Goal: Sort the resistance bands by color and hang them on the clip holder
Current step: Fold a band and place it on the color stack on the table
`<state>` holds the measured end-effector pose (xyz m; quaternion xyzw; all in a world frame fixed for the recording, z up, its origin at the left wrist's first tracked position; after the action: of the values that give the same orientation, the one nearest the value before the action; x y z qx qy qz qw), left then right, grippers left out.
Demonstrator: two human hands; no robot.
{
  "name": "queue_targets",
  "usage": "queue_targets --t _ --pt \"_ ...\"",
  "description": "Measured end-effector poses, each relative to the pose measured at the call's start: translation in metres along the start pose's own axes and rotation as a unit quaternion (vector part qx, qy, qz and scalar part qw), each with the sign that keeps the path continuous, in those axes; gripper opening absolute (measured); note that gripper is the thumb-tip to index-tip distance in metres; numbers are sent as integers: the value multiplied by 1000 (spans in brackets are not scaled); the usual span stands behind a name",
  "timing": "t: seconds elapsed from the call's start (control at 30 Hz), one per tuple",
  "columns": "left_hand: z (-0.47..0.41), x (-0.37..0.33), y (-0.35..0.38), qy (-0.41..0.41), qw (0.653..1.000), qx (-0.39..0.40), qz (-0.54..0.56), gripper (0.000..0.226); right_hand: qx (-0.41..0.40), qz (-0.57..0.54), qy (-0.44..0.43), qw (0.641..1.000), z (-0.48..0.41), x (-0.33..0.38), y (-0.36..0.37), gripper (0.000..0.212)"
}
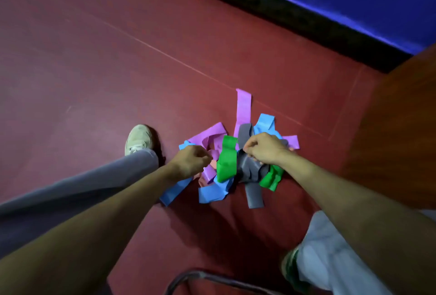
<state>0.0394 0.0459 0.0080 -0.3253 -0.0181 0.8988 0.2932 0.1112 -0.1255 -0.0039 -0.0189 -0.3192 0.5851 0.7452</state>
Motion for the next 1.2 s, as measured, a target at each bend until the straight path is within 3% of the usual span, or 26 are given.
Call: queue_targets --t 0.1,0.3,0.4,0.47,0.67,0.8,0.9,1.0,1.2 --pt "-22 28 3 -30 999 -9 13 18 -3 -56 40 998 -36 -31 31 27" --pt "-52 47 21 -31 998 15 -56 20 -1 -104 126 987 -83 -72 89 16" --pt "-60 55 29 -36 998 17 -39 20 -6 -145 159 977 -106 -90 120 16" --pt "-64 62 30 -40 999 12 -20 25 -32 -216 173 960 -122 -109 139 29" --pt "-59 72 22 -58 998 5 -16 32 -44 -328 161 930 -108 -81 137 27" --pt "-55 71 14 -52 998 6 -27 29 -64 -254 165 951 -99 -70 129 40" --pt "-55 75 11 -55 998 5 -16 29 -84 -236 177 952 -98 -65 127 21" --pt "-54 80 13 -59 998 15 -23 28 -86 -239 181 950 -93 -60 127 21" --pt "-37 68 11 -58 997 29 -39 28 -70 -229 93 966 -69 -32 96 10"
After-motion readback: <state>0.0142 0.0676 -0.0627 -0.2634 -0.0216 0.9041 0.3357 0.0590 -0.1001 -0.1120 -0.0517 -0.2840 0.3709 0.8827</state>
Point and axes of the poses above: each hand's wrist, its own z-axis away from the middle knuckle, its own y-axis out of the palm, x = y × z, the point moved 10 cm from there along -z, towards the middle knuckle, and after that the axes turned 13 degrees about x, right-handed, at the moved point
